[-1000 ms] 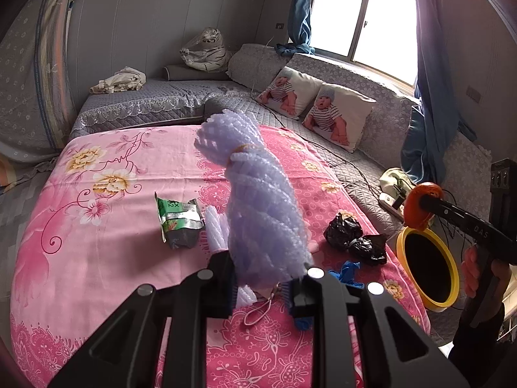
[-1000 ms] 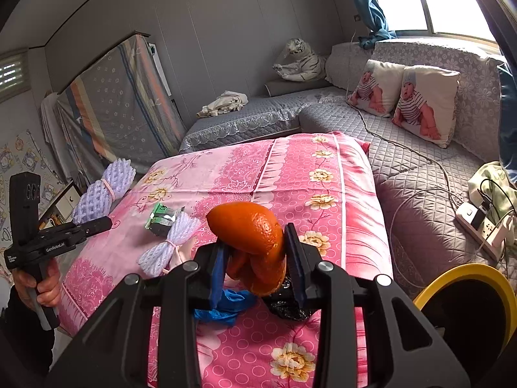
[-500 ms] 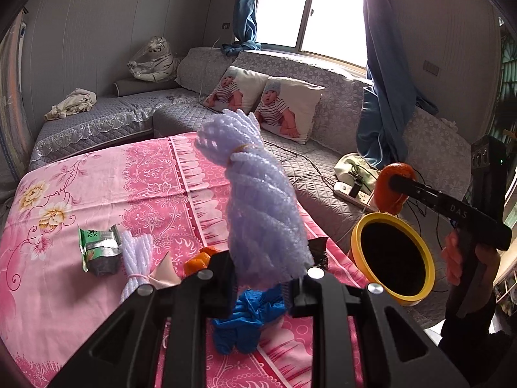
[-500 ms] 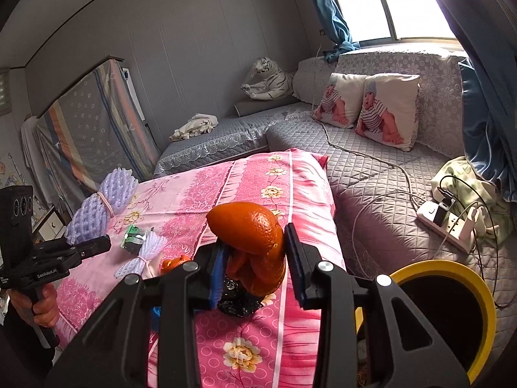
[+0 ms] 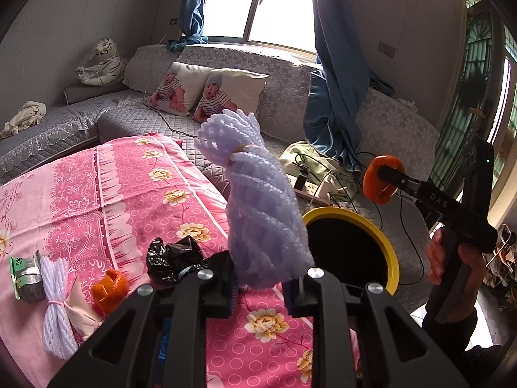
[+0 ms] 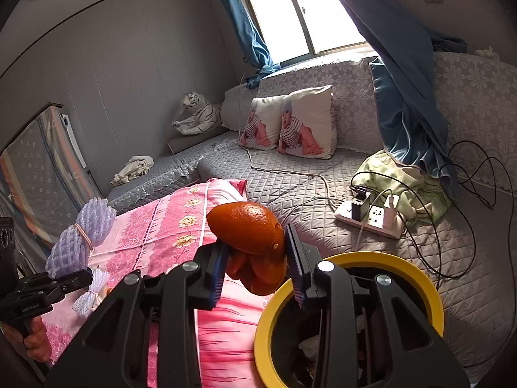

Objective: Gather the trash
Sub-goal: 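Carry the mesh net and orange over the yellow-rimmed bin with both tools, then open the left tool dropping the mesh net while the right tool drops the orange into the bin, then move both open tools back to the trash on the bed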

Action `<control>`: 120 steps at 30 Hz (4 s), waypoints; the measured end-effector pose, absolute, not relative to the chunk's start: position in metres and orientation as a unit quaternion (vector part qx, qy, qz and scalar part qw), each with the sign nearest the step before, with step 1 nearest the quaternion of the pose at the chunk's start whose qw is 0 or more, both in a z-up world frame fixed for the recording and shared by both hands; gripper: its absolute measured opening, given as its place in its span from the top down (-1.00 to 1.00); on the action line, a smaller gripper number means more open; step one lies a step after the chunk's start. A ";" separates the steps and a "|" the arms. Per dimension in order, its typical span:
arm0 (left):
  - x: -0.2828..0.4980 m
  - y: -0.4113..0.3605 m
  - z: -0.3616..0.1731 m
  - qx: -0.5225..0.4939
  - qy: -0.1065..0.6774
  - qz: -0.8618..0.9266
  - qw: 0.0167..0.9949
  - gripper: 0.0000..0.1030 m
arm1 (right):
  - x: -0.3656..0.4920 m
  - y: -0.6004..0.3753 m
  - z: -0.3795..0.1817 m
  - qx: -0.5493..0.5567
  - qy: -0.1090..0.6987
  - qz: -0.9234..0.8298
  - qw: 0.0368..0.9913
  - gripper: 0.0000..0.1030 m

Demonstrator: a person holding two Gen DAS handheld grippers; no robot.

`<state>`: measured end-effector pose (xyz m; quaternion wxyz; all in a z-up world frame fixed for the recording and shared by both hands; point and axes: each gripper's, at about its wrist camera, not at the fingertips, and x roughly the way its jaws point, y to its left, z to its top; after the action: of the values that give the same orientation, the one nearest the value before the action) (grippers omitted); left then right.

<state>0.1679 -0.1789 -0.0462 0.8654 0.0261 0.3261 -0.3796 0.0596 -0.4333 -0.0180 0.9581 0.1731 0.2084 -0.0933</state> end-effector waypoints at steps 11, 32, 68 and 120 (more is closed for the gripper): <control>0.165 -0.264 -0.064 0.062 0.348 -0.434 0.829 0.61 | 0.028 -0.473 -0.024 0.184 0.183 -0.165 0.951 0.37; 0.167 -0.362 -0.117 0.103 0.401 -0.472 0.778 0.61 | 0.014 -0.524 -0.064 0.224 0.197 -0.223 0.928 0.36; 0.196 -0.340 -0.131 0.047 0.440 -0.429 0.787 -0.18 | 0.012 -0.541 -0.048 0.215 0.199 -0.287 0.912 -0.25; 0.276 0.075 -0.095 -0.066 0.386 -0.091 0.916 -0.20 | 0.168 -0.278 -0.028 0.058 0.292 -0.014 0.954 -0.35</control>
<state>0.2762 0.0753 -0.0947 0.9156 -0.0660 0.3861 -0.0913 0.1682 -0.2776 -0.0277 0.9545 0.0578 0.2923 -0.0141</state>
